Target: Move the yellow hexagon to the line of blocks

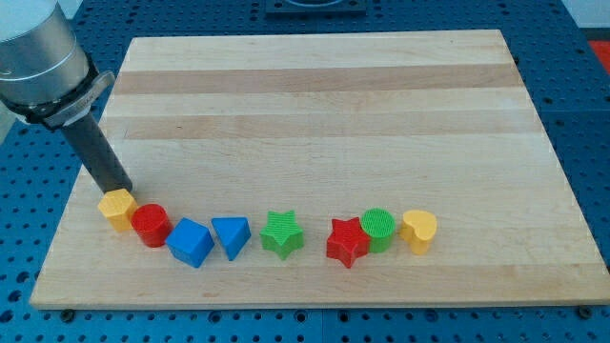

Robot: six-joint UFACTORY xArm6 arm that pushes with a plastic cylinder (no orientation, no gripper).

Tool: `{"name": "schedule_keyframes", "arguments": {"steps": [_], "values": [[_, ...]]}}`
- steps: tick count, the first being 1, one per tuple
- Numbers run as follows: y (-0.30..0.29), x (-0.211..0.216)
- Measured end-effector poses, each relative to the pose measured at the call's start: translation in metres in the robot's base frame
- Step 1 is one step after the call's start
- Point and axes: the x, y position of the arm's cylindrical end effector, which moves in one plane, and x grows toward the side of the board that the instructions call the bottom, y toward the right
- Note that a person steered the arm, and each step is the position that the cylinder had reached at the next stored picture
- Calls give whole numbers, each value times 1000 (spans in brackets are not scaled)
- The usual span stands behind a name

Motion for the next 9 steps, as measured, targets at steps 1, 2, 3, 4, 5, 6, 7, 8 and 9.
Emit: {"name": "schedule_keyframes", "arguments": {"steps": [1, 2, 3, 4, 5, 6, 7, 8, 9], "values": [[24, -16], [48, -22], [48, -22], [48, -16], [45, -2], [32, 11], [21, 28], [21, 30], [22, 30]]}}
